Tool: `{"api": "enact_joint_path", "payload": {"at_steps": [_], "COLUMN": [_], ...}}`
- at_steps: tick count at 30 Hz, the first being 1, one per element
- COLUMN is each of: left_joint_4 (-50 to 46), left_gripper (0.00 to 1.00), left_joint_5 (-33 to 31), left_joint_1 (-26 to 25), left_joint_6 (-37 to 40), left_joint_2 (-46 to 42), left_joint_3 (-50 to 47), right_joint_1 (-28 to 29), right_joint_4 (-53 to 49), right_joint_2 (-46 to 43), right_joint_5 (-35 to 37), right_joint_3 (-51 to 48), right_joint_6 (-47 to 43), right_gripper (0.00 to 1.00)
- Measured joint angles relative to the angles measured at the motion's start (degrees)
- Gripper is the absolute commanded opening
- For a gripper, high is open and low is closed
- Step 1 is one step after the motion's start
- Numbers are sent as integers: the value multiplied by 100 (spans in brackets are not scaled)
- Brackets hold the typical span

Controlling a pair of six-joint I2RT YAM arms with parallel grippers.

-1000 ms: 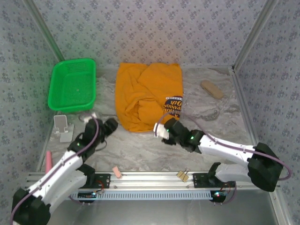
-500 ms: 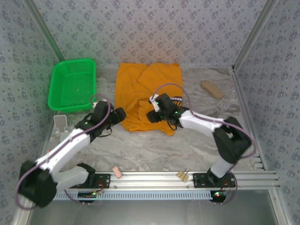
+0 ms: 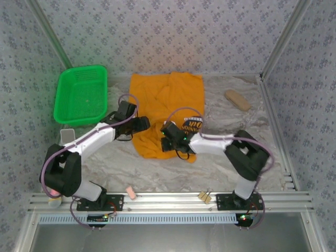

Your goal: Fold the inside-out t-shirt

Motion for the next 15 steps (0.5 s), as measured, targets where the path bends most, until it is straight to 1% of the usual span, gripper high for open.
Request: {"api": "enact_joint_path", "payload": {"at_steps": [1, 2, 3, 4, 5, 6, 9, 10, 12, 14, 15], "left_joint_4": [-20, -17, -17, -11, 9, 11, 11, 15, 28, 35, 57], "left_gripper": [68, 68, 68, 68, 68, 68, 66, 64, 58, 56, 53], "left_joint_5": [33, 83, 125, 146, 175, 197, 214, 210, 177, 155, 160], "left_joint_1": [-13, -50, -107, -175, -273, -378, -597, -619, -621, -610, -603], "left_joint_6": [39, 111, 190, 251, 319, 380, 525, 562, 658, 741, 772], "left_joint_2": [0, 0, 4, 24, 70, 160, 540, 651, 844, 979, 1047], "left_joint_3": [15, 17, 15, 15, 17, 20, 17, 13, -28, -35, -37], "right_joint_1": [105, 164, 155, 81, -59, -208, -490, -520, -525, -509, -498], "right_joint_4": [-74, -138, -201, -262, -358, -470, -809, -929, -1091, -973, -859], "right_joint_2": [-350, -686, -940, -1069, -1126, -1097, -907, -846, -649, -444, -306], "right_joint_5": [28, 35, 24, -24, -96, -153, -240, -282, -372, -511, -588], "right_joint_3": [-144, -282, -389, -457, -503, -509, -461, -382, -57, 236, 369], "right_joint_6": [59, 116, 166, 186, 256, 291, 254, 177, 11, -103, -155], "right_gripper": [1, 13, 22, 33, 42, 48, 56, 57, 58, 58, 58]}}
